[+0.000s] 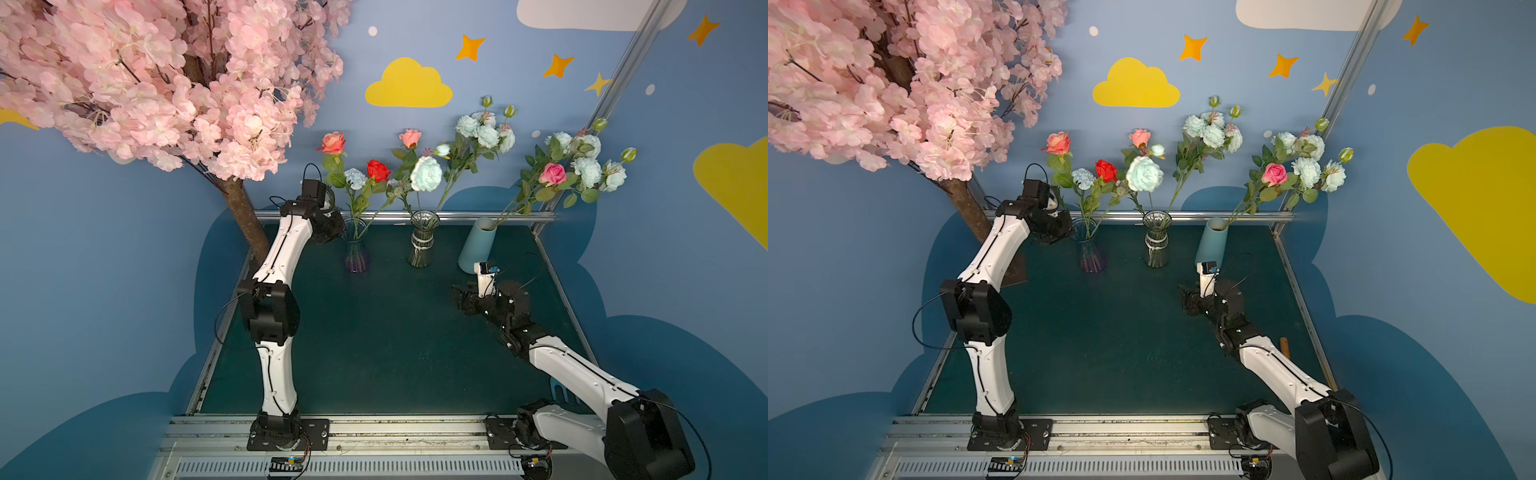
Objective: Pick out blue flowers from the vase
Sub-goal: Pick up the vase from the center of the board, then place the vase at the center of the board.
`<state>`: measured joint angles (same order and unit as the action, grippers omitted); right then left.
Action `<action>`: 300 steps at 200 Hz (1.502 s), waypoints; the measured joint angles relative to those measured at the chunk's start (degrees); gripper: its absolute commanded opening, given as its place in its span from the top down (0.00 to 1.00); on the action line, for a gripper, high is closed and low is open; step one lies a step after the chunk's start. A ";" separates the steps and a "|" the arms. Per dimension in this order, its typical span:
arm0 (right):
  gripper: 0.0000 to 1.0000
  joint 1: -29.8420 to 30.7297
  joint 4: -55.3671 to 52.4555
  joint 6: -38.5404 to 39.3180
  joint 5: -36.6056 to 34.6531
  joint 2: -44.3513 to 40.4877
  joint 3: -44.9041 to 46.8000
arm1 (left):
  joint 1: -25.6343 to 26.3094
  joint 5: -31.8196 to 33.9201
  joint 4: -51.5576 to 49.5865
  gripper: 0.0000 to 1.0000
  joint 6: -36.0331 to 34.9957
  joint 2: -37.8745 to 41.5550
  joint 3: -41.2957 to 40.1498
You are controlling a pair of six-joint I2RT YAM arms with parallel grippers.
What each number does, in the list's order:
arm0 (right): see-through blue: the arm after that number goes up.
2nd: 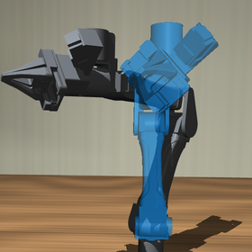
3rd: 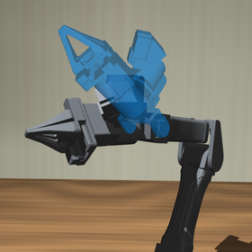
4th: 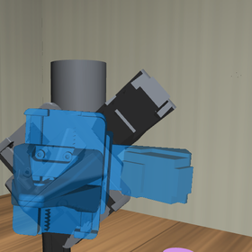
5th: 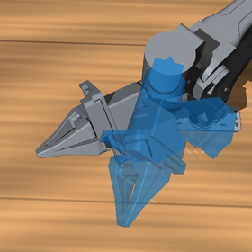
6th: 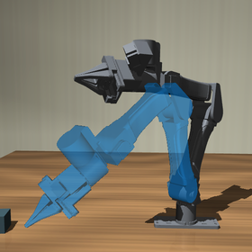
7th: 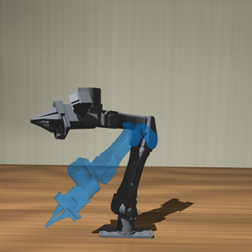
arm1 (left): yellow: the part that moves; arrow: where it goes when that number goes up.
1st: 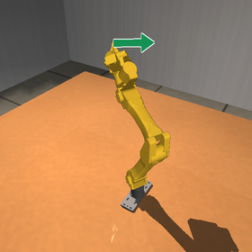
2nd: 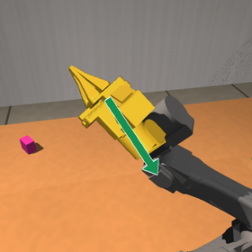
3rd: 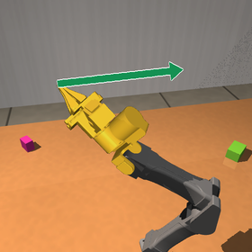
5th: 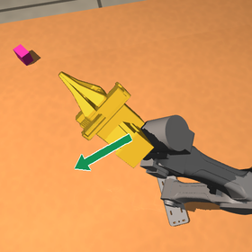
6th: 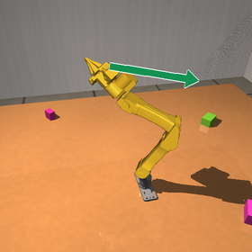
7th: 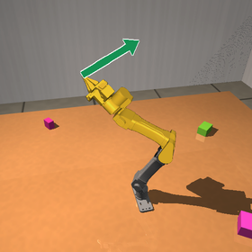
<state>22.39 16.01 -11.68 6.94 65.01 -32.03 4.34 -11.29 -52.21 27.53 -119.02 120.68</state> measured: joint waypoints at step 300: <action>0.35 0.11 -0.04 -0.02 -0.48 0.66 -0.83 | 22.62 -2.60 0.87 0.96 -1.27 41.05 -45.05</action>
<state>22.50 15.97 -11.70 6.46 65.67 -32.86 26.96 -13.89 -51.33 26.26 -77.97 75.64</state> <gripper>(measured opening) 0.652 0.111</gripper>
